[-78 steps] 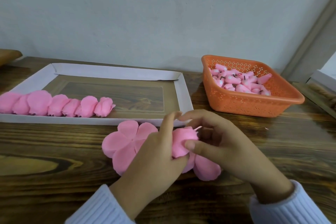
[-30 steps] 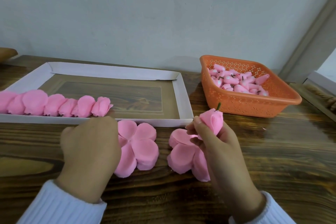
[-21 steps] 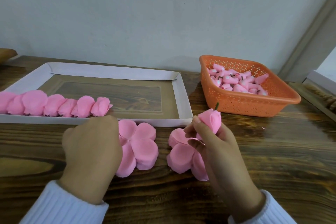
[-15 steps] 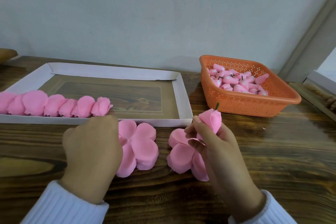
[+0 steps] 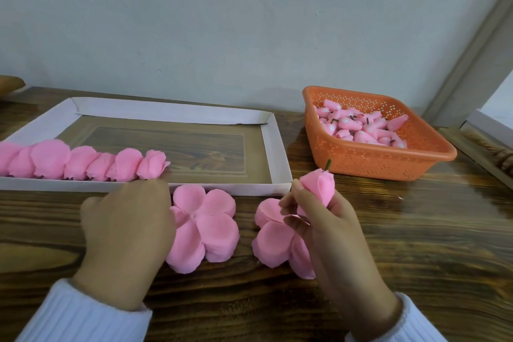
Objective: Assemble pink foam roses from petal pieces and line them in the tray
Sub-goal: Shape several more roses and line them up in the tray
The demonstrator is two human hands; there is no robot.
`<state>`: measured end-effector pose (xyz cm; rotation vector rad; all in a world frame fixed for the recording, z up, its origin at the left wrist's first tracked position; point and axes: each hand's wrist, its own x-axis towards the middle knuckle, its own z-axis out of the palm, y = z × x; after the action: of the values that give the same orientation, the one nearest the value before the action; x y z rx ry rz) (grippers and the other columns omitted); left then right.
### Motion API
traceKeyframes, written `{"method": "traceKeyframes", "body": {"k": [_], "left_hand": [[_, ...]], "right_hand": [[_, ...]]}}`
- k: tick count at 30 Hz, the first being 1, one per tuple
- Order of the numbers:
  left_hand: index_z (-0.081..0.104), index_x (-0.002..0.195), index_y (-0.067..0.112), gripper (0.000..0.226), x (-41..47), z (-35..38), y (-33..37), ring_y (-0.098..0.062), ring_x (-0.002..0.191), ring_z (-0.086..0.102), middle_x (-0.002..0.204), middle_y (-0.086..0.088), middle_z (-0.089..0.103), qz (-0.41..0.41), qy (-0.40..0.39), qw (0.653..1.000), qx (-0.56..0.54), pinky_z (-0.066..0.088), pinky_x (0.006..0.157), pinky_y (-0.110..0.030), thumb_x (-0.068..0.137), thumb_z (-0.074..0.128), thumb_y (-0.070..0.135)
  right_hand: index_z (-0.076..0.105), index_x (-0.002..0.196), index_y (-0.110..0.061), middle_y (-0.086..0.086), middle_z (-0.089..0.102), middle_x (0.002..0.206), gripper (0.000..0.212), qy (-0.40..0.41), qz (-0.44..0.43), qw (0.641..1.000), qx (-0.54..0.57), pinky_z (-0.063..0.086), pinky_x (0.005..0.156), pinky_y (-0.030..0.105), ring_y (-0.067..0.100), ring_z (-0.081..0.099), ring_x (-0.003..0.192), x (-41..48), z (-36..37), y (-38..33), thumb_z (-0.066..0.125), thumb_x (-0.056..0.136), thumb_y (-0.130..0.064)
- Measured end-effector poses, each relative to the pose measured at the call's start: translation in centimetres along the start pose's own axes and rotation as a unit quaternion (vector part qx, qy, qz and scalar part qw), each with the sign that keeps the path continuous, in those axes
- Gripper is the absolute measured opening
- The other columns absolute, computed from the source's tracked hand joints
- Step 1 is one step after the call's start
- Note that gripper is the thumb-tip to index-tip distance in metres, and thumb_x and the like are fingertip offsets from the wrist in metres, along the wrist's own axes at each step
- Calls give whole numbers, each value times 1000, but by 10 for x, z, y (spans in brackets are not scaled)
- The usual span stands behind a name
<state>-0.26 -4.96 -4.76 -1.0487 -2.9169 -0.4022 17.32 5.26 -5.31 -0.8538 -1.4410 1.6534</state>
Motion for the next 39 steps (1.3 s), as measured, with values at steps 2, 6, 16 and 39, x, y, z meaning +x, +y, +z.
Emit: {"method": "traceKeyframes", "body": {"k": [2, 6, 16, 39], "left_hand": [[62, 86, 13, 10, -1, -2, -1, -26, 76, 59, 78, -4, 60, 31, 37, 999, 14, 47, 68, -31, 90, 58, 22], [54, 78, 13, 15, -3, -5, -2, -17, 55, 51, 63, 0, 53, 68, 98, 978, -169, 32, 49, -27, 91, 56, 21], [61, 98, 26, 24, -20, 6, 28, -16, 77, 73, 80, 0, 76, 57, -75, 817, -569, 57, 66, -32, 88, 61, 3], [63, 65, 27, 24, 6, 5, -15, -19, 62, 54, 70, 4, 60, 93, 78, 985, -126, 39, 55, -30, 87, 60, 19]], "right_hand": [[65, 76, -11, 0, 66, 69, 20, 2, 1, 1000, -4, 49, 68, 27, 7, 61, 66, 0, 0, 0, 61, 89, -27], [65, 78, -12, -1, 67, 70, 20, -2, 5, 1000, -10, 49, 68, 28, 7, 62, 67, 0, -1, 2, 62, 87, -29], [72, 97, -8, 12, 73, 99, 27, -70, -20, 997, -32, 51, 95, 51, 28, 68, 101, -2, 0, 5, 66, 86, -32], [75, 87, -23, 2, 75, 91, 9, -55, -3, 998, -40, 53, 93, 45, 15, 70, 92, 0, 0, 10, 67, 89, -26]]}}
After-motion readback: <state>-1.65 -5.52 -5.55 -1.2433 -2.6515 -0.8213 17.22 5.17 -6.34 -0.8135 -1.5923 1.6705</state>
